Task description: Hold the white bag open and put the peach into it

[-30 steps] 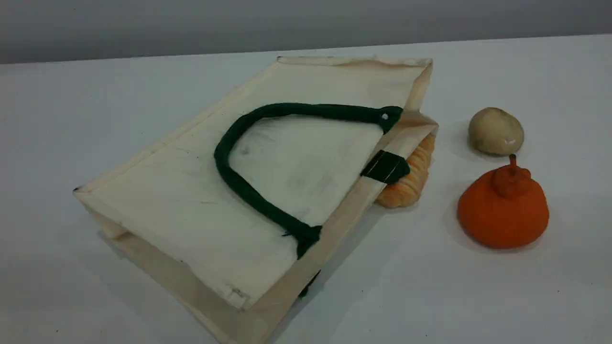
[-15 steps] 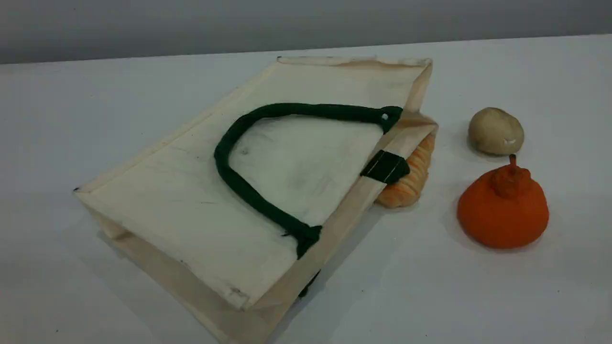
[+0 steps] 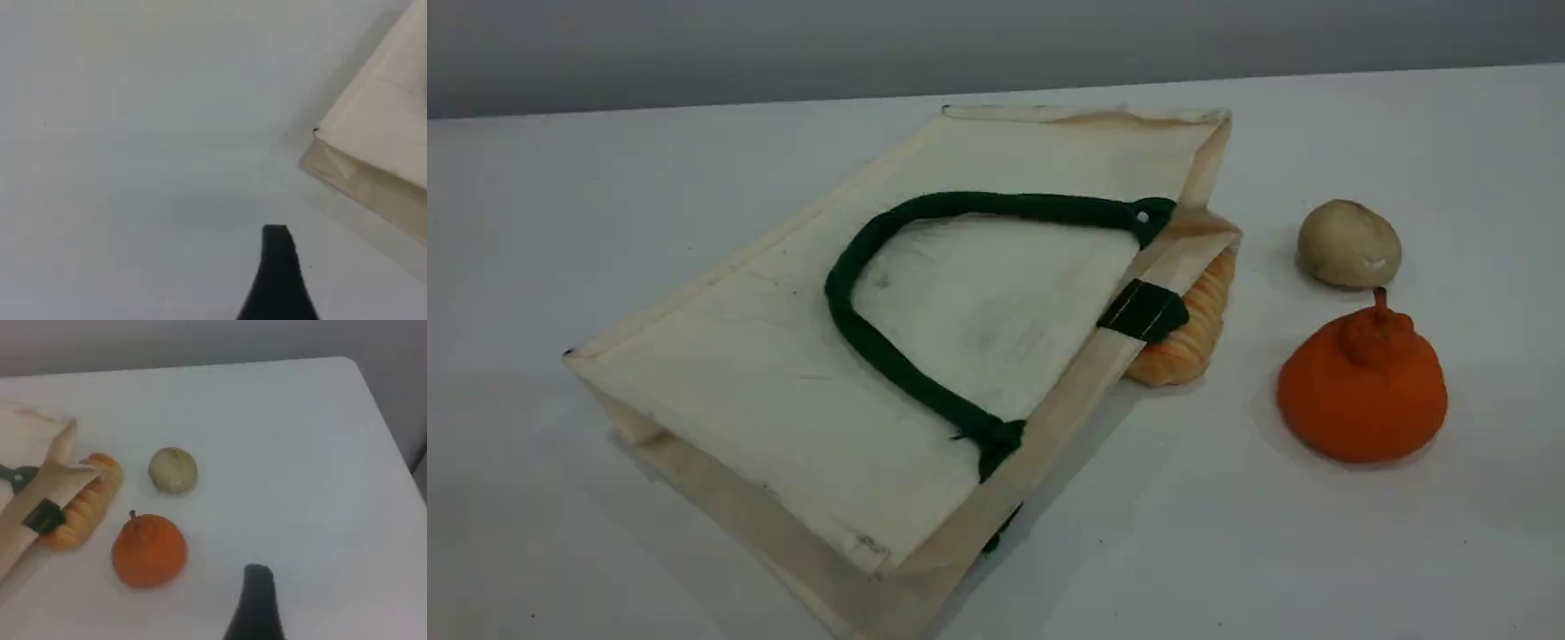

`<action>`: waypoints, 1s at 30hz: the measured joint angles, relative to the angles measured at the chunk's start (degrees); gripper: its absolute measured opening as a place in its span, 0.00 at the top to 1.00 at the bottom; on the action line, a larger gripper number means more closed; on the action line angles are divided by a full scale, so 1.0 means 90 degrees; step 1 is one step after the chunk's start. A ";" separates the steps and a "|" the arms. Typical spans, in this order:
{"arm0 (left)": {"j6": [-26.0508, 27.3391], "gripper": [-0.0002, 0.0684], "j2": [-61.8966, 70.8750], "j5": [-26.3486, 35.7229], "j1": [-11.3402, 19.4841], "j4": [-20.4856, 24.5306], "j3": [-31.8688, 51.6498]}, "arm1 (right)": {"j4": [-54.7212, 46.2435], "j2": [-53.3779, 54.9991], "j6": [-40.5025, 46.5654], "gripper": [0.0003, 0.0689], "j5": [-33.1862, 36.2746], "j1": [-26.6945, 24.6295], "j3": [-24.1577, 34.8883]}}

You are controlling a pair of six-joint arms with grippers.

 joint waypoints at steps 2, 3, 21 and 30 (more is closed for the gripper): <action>0.0000 0.28 0.0000 0.0000 0.0000 0.0000 0.0000 | 0.0000 0.0000 0.0000 0.22 0.0000 0.0000 0.0000; 0.0000 0.28 -0.0006 0.0000 0.0000 0.0000 0.0000 | 0.0000 0.0000 0.0000 0.22 0.0000 -0.0016 0.0000; 0.0012 0.28 -0.0869 -0.0005 0.0000 0.0000 0.0000 | -0.0006 0.0000 0.0000 0.23 0.0000 -0.0135 0.0000; 0.0018 0.28 -0.0864 -0.0005 0.0000 0.0000 0.0000 | 0.0001 0.0000 0.0000 0.24 0.0000 -0.0112 0.0000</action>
